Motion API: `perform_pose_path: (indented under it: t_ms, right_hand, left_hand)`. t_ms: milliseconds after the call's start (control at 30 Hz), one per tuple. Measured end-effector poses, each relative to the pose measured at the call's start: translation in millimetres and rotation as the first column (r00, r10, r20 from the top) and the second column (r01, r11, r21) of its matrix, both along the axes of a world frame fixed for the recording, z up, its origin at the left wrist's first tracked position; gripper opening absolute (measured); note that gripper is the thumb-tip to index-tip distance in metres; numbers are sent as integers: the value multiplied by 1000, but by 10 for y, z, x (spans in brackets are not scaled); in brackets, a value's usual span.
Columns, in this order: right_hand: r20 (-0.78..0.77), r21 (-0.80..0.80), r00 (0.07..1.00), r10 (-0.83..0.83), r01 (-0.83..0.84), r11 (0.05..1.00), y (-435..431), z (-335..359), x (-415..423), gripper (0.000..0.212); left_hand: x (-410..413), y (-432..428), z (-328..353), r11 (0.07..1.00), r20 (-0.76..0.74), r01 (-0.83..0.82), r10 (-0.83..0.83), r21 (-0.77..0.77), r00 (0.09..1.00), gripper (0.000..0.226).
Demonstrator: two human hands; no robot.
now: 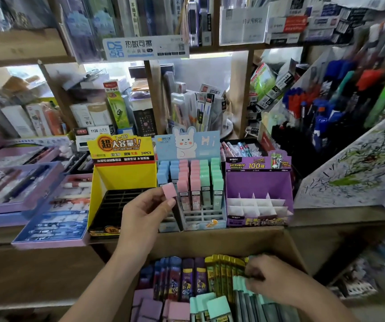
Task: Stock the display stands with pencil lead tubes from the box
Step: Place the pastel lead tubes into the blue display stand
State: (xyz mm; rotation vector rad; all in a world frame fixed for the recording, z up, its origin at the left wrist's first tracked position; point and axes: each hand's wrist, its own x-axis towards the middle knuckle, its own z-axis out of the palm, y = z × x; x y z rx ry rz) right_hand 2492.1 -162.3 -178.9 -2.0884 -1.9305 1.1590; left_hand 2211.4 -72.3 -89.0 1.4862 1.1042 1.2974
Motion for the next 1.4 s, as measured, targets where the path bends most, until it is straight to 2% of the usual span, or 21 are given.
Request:
perform_pose_path:
  t_ms: [167,367,433,600,733,967,1133,1400]
  right_hand:
    - [22,12,1000,5,-6,1000,-4,6,-10,19]
    - [13,-1,1000,5,-5,1000,6,10,-3,23]
    - [3,-4,1000,4,-4,1000,10,6,4,22]
    - [0,8,1000,8,-8,1000,10,-18,7,20]
    - [-11,16,1000,6,-6,1000,11,-27,6,18]
    - [0,13,1000,3,-3,1000,-3,-37,20,20]
    - [-1,15,1000,18,-18,1000,-8,11,-6,17]
    - [13,23,1000,15,-15,1000,-12,18,-34,19]
  left_hand:
    - [82,122,67,996,-24,-34,36,78,999,22]
    - [124,209,140,985,-60,-40,50,165,997,35]
    - [122,225,121,983,-78,-40,55,178,995,33]
    - [117,211,10,985,-157,-78,102,151,982,22]
    - [111,146,-34,977,-223,-93,135,190,965,33]
    - [136,98,-49,963,-353,-94,182,253,918,37]
    - [170,165,-115,951,-424,-104,226,291,877,12]
    - [175,168,-211,952,-418,-141,249,271,874,8]
